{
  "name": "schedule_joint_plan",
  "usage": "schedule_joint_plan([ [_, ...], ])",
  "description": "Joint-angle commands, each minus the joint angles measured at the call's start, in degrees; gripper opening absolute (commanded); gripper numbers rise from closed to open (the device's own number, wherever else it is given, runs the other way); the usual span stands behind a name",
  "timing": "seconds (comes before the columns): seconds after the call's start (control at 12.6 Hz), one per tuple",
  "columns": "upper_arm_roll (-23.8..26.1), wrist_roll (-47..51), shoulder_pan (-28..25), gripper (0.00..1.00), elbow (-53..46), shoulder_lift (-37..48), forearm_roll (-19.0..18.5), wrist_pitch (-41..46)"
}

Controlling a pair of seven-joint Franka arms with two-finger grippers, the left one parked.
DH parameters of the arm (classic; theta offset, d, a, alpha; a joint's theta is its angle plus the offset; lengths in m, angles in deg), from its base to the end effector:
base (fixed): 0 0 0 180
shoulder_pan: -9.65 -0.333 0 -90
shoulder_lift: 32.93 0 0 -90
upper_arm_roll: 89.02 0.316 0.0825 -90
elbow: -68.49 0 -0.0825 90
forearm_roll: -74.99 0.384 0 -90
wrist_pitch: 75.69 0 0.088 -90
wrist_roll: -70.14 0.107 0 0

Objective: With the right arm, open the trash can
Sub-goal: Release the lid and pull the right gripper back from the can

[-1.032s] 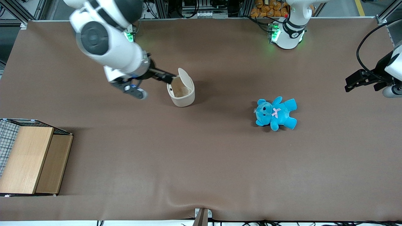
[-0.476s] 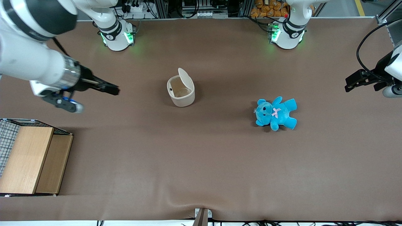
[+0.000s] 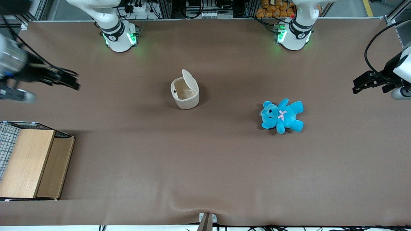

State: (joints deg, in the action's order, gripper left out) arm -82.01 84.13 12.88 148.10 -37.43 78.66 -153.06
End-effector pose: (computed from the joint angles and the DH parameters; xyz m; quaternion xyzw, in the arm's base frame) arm 0.5537 0.0413 0.6471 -0.9941 0.0835 0.0633 0.0269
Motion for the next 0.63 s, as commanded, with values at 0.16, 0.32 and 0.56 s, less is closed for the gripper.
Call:
schedule_joint_plan([
  [0.16,-3.76,-2.92,-0.86,1.0,3.53,7.22,-1.81,1.97],
  [0.32,-3.67,-6.42,-1.03,1.0,3.45,7.49,-6.38,1.88],
  [0.56,-5.78,-9.76,-0.86,1.0,3.8,6.88,-6.48,0.74],
])
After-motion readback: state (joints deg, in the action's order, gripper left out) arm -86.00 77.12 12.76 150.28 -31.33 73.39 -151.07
